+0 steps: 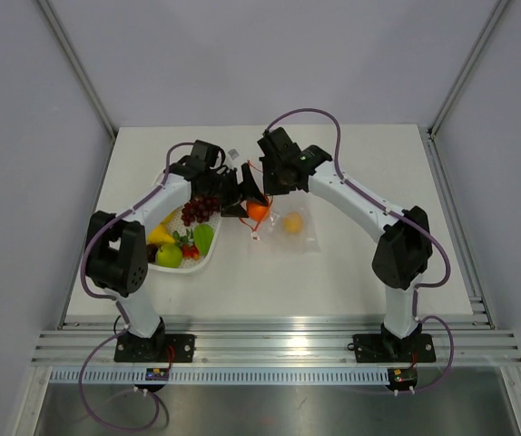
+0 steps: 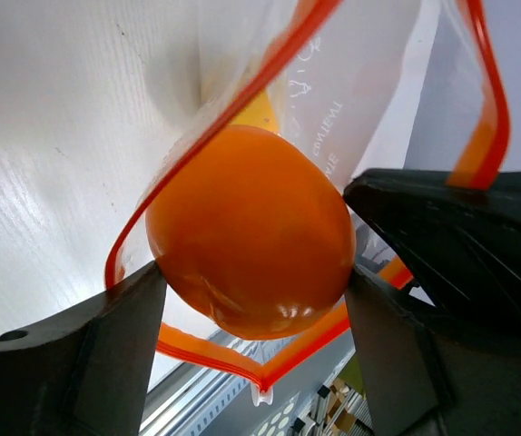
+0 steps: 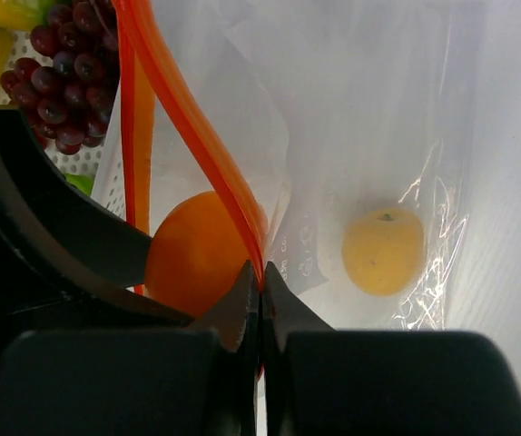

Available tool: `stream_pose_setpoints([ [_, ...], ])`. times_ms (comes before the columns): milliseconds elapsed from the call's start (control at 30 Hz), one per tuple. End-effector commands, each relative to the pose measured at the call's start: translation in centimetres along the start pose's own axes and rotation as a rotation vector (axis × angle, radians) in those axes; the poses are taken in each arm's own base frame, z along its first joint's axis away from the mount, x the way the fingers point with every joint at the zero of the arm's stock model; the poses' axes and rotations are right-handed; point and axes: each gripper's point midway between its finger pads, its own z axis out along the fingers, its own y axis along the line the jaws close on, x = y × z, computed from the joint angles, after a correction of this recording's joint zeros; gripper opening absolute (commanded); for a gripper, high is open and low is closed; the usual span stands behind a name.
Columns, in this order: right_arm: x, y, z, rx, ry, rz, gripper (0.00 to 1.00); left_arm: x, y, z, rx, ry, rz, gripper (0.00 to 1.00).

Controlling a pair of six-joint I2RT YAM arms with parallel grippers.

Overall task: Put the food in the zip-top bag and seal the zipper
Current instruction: Place the fake fruit in the zipper food storage bag, then pick up the fake fruit from the bin.

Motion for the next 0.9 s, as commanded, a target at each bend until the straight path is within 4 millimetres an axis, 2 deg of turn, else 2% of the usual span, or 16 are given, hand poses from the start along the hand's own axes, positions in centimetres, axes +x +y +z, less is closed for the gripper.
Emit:
stream_pose_setpoints([
  [0,-3.0,2.9,-4.1,-0.118,-0.103,0.018,0.0,-1.3,-2.8,-0.8,0.05,-0.033,0.089,0.84],
  [33,-2.9,2.7,-4.0,-0.111,-0.1,0.015,0.0,-1.3,-3.0,-1.1,0.049,-0.037,0.1,0.92],
  [100,-2.8,2.4,-3.9,-0.097,-0.101,0.009,0.0,-1.4,-3.7,-2.3,0.035,-0.053,0.137,0.94],
  [200,-2.5,2.1,-3.6,-0.082,-0.093,0.007,0.0,-1.7,-4.9,-4.8,0.008,-0.098,0.212,0.93],
  [300,-2.3,1.9,-3.1,-0.073,-0.088,0.006,0.0,-1.5,-4.9,-6.4,-0.022,-0.103,0.266,0.92],
  [400,-2.3,2.1,-2.8,-0.075,-0.087,0.005,0.0,-1.4,-4.2,-7.4,-0.042,-0.099,0.278,0.95],
  [467,-2.3,2.2,-2.7,-0.076,-0.083,0.004,0.0,-1.2,-4.4,-8.3,-0.014,-0.104,0.279,0.97],
  [500,-2.3,2.2,-2.6,-0.077,-0.084,0.004,0.0,-1.5,-3.8,-8.8,-0.011,-0.118,0.265,0.97],
  [533,-2.3,2.2,-2.6,-0.077,-0.082,0.001,0.0,-1.2,-4.4,-9.8,0.036,-0.128,0.269,0.96],
  [567,-2.3,2.1,-2.6,-0.076,-0.085,0.002,0.0,-1.9,-4.7,-10.5,0.074,-0.165,0.259,0.92],
  [600,-2.4,2.2,-2.9,-0.081,-0.091,0.005,0.0,-2.3,-2.7,-11.1,0.082,-0.181,0.192,0.84],
  [633,-2.3,2.1,-2.9,-0.082,-0.09,0.004,0.0,-2.9,-2.0,-11.8,0.075,-0.218,0.169,0.8],
  [700,-2.3,2.2,-3.0,-0.087,-0.092,0.006,0.0,-4.0,1.4,-12.7,-0.039,-0.262,0.092,0.77],
  [733,-2.2,2.2,-3.0,-0.089,-0.09,0.007,0.0,-5.4,4.1,-12.9,-0.187,-0.308,0.081,0.78],
  [800,-2.4,2.4,-3.2,-0.096,-0.096,0.011,0.0,-5.8,7.1,-13.1,-0.339,-0.324,0.044,0.84],
  [867,-2.3,2.5,-3.1,-0.101,-0.092,0.013,0.0,-6.4,8.8,-12.6,-0.408,-0.32,0.039,0.89],
])
